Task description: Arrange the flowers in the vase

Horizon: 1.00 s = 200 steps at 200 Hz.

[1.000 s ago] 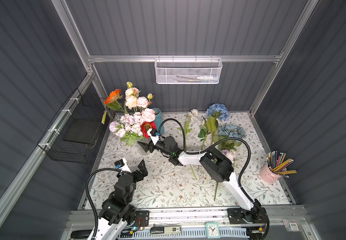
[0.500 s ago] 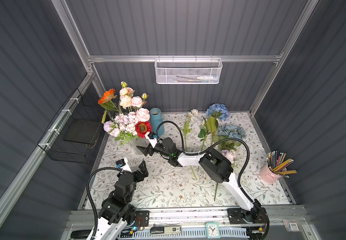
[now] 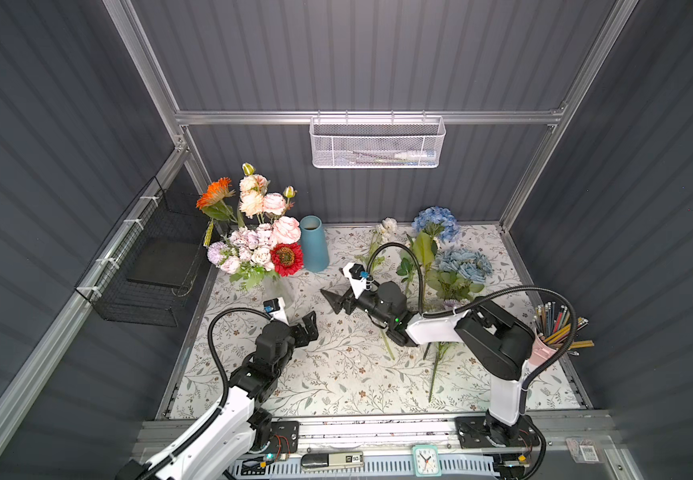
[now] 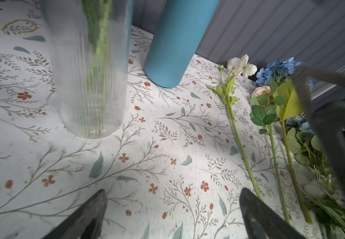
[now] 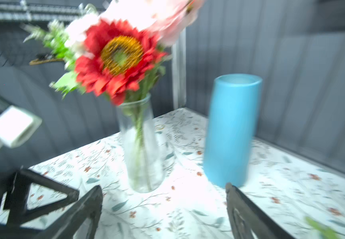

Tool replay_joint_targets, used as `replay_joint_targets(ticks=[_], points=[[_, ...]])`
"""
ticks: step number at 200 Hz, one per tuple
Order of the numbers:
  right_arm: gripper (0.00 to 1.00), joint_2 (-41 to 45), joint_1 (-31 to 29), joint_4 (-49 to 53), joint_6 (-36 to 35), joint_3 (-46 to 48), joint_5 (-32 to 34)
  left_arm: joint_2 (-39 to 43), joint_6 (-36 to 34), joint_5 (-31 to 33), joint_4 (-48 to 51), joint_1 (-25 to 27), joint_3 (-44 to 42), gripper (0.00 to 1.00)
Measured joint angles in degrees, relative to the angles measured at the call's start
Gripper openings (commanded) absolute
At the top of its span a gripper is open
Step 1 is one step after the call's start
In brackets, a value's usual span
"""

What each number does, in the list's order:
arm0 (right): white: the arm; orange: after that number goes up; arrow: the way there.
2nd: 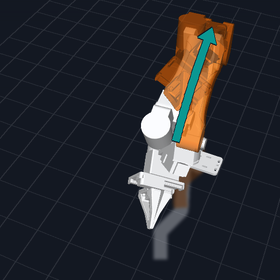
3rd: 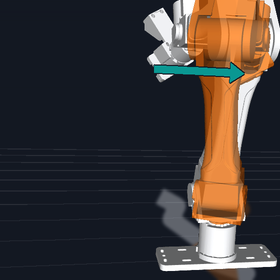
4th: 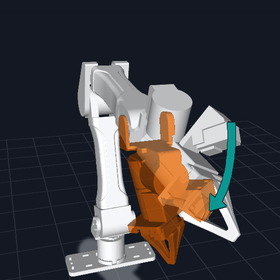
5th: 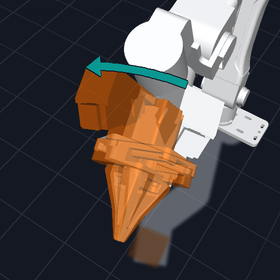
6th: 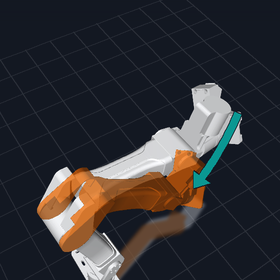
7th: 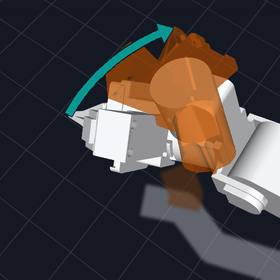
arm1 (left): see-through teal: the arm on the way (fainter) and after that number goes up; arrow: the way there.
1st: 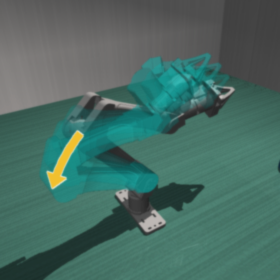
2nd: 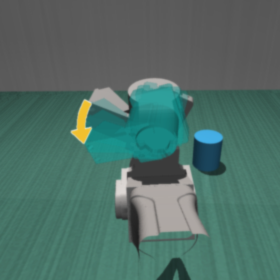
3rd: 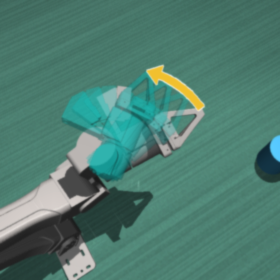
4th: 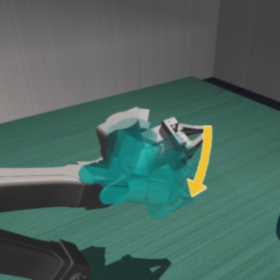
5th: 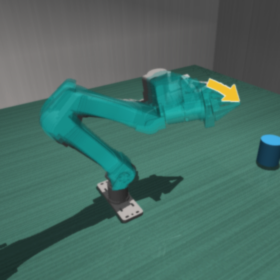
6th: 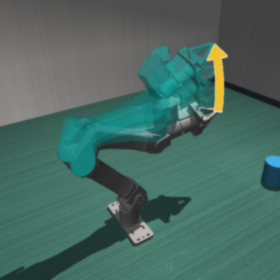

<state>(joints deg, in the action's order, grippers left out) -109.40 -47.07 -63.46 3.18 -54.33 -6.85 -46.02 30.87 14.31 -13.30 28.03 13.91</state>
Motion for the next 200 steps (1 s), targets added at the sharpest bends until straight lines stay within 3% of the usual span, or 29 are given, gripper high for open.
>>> replay_joint_targets(ticks=[28,64,148,200], points=[[0.93,-0.7,4.3,0.2,-0.2,-2.6,-0.3,-5.3,0.0,0.0,-7.2,0.0,0.0,1.00],[0.95,-8.6,6.8,4.9,-1.5,-16.7,-2.5,-5.2,0.0,0.7,-9.7,0.0,0.1,1.00],[0.95,-27.1,7.9,29.6,-4.3,-52.0,-6.3,9.6,1.4,3.2,0.5,0.0,-1.3,1.00],[0.95,-38.8,7.9,37.8,-4.7,-70.5,-6.3,12.5,2.4,4.2,6.3,0.0,-3.1,1.00]])
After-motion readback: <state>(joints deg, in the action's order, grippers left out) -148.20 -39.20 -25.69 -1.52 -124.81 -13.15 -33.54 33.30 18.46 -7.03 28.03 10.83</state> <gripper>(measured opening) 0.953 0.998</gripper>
